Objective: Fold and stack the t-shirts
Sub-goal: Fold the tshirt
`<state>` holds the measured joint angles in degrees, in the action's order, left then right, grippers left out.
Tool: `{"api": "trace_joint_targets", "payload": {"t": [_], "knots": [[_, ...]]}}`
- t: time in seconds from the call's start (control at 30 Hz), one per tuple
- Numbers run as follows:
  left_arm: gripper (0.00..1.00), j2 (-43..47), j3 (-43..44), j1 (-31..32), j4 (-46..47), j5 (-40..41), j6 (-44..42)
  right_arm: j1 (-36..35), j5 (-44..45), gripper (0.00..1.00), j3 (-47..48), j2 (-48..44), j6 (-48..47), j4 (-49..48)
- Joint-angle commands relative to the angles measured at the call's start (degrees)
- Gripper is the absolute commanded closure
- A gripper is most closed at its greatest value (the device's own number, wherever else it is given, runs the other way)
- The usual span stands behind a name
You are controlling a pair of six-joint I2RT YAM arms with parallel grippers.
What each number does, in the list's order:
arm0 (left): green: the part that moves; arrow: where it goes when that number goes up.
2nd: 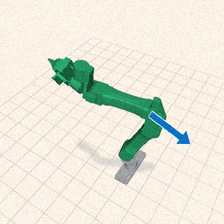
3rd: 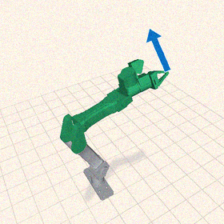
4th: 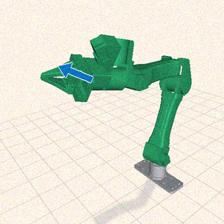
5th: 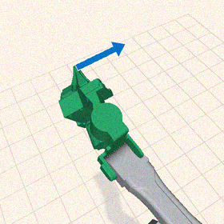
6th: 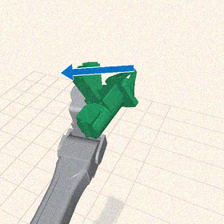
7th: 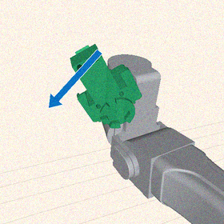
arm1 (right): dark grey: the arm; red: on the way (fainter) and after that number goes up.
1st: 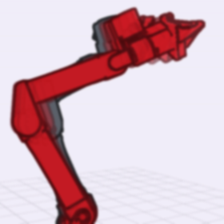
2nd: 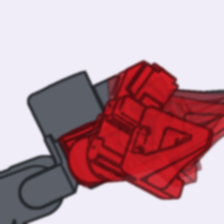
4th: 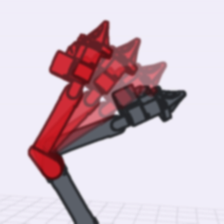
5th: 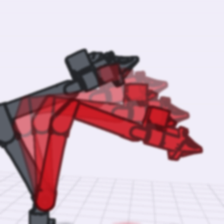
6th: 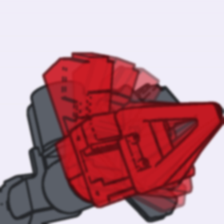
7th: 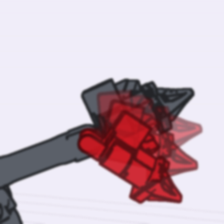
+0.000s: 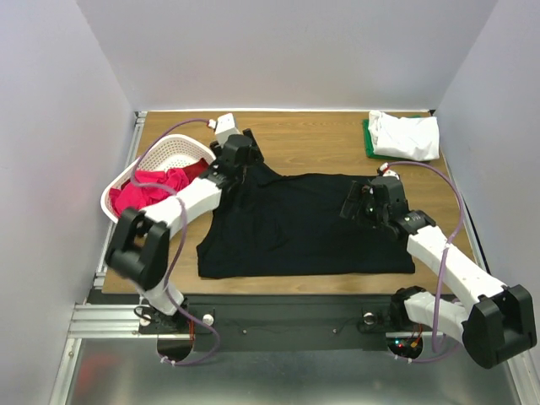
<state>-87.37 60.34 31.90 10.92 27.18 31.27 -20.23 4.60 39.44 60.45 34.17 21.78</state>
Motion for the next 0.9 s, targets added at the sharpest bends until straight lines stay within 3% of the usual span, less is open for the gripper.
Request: {"api": "trace_joint_targets", "payload": {"t": [0.0,0.07,0.4,0.87], "knots": [[0.26,-10.7,7.5,-3.0,5.5,-7.7,-6.7,0.4,0.0,0.00,0.1,-0.5,-2.0,-5.8],[0.32,-13.9,11.6,-4.3,6.7,-7.9,-7.3,0.4,0.2,0.00,-1.3,-1.3,-2.2,-6.0],[0.32,-29.2,25.5,-7.8,3.2,-6.6,-9.8,0.3,-1.7,0.01,-5.7,-3.6,-2.1,-6.7],[0.36,-36.9,31.8,-10.1,-2.3,-5.3,-8.8,0.4,-2.8,0.01,-6.1,-3.0,-1.5,-7.4]]}}
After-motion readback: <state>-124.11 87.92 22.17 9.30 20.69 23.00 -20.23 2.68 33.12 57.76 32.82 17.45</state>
